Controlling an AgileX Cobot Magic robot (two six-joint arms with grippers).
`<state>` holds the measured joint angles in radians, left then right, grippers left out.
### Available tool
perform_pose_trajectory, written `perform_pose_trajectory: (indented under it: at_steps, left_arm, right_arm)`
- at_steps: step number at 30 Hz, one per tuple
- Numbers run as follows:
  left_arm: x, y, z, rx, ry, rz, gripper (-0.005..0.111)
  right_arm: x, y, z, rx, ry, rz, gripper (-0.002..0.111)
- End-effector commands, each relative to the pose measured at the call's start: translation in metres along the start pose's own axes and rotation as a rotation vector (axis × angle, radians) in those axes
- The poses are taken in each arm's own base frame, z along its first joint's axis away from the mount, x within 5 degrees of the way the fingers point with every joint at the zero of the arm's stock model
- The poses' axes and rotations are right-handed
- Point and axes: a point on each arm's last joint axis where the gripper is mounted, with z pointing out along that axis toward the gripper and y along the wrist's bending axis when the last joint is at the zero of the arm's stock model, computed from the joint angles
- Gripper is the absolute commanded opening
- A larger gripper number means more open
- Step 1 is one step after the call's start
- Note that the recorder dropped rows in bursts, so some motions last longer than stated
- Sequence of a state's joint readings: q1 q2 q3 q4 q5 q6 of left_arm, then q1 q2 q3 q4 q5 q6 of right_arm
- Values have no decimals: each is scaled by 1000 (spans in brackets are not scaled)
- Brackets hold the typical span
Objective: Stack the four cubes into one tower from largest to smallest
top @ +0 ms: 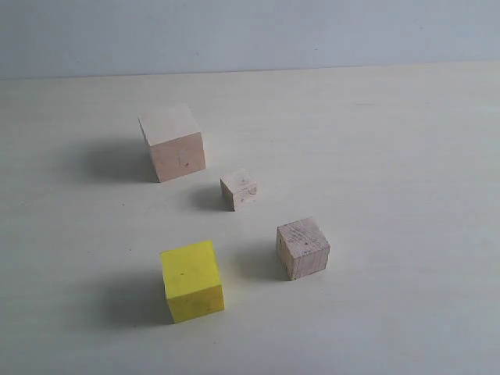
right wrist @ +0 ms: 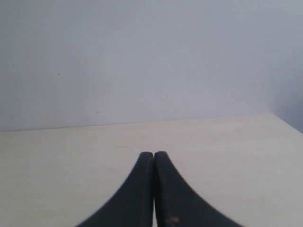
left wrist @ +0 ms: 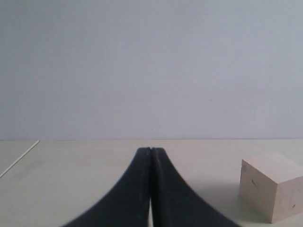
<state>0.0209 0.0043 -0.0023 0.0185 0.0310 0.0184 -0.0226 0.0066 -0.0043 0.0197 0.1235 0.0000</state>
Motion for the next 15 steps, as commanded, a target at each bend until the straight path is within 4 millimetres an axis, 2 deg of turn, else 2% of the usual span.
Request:
perform_pose_trajectory:
  at_steps: [1,3,5,8,12,15]
  left_arm:
    - [-2,0,0,5,-27,8,0]
    - [-9,0,-1,6,-110,-46,0]
    - [-17,0,-2,18,-190,-173,0]
    - [-26,0,-4,35,-299,-236,0]
    - [-32,0,-5,39,-270,-266,0]
    - [-45,0,-4,46,-255,-260,0]
  right_arm:
    - [-10,0,-1,4,-126,34,0]
    - [-17,-1,-2,4,-205,66,0]
    - [-24,-1,-4,6,-280,64,0]
    - [-35,-2,-8,11,-411,57,0]
    - [-41,-2,-10,-20,-458,178,0]
    - [-57,0,-15,-39,-504,190,0]
